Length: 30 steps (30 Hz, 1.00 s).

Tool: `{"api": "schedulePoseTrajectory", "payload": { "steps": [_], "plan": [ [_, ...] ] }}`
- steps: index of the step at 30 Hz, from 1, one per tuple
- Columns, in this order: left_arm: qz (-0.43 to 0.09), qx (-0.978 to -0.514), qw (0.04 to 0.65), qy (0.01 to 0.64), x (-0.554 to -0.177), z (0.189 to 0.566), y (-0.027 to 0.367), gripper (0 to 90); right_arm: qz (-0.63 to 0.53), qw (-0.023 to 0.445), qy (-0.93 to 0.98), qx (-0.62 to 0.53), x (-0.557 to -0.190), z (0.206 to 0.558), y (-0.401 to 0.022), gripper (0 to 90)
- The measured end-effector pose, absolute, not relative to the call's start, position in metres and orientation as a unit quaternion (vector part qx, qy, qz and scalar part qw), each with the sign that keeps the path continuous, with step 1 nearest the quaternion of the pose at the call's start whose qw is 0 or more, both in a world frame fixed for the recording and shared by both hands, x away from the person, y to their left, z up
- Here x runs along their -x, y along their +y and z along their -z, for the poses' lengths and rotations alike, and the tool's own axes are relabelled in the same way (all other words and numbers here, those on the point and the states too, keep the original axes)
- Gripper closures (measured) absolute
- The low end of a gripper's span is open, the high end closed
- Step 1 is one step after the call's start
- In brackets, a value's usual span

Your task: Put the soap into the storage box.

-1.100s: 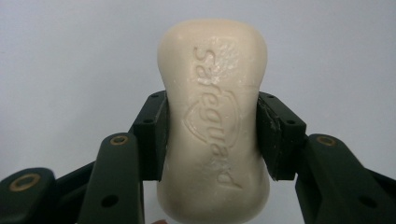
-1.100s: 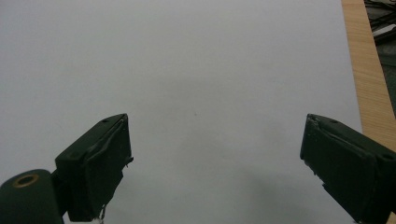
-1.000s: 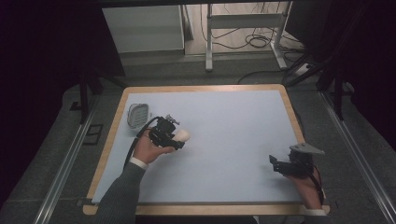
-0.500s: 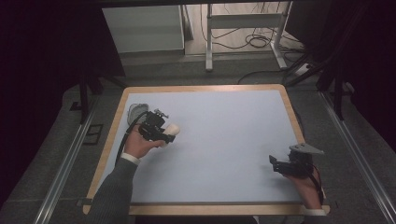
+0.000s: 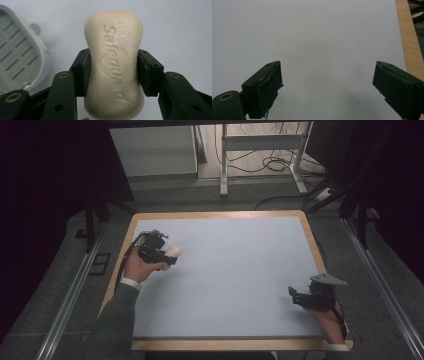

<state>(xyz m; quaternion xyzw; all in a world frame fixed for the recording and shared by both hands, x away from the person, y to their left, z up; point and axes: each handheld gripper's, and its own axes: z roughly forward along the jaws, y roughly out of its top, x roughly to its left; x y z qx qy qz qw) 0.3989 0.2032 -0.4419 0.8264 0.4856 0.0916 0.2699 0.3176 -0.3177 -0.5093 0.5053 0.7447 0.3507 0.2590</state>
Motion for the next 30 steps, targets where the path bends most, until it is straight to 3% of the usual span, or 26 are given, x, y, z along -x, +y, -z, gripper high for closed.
{"api": "schedulePoseTrajectory", "payload": {
  "steps": [30],
  "plan": [
    [-0.104,-0.772,0.266,0.568,-0.438,0.449,0.248,49.5,-0.348,0.260,0.743,-0.509,-0.318,0.510,-0.319,8.6]
  ]
}}
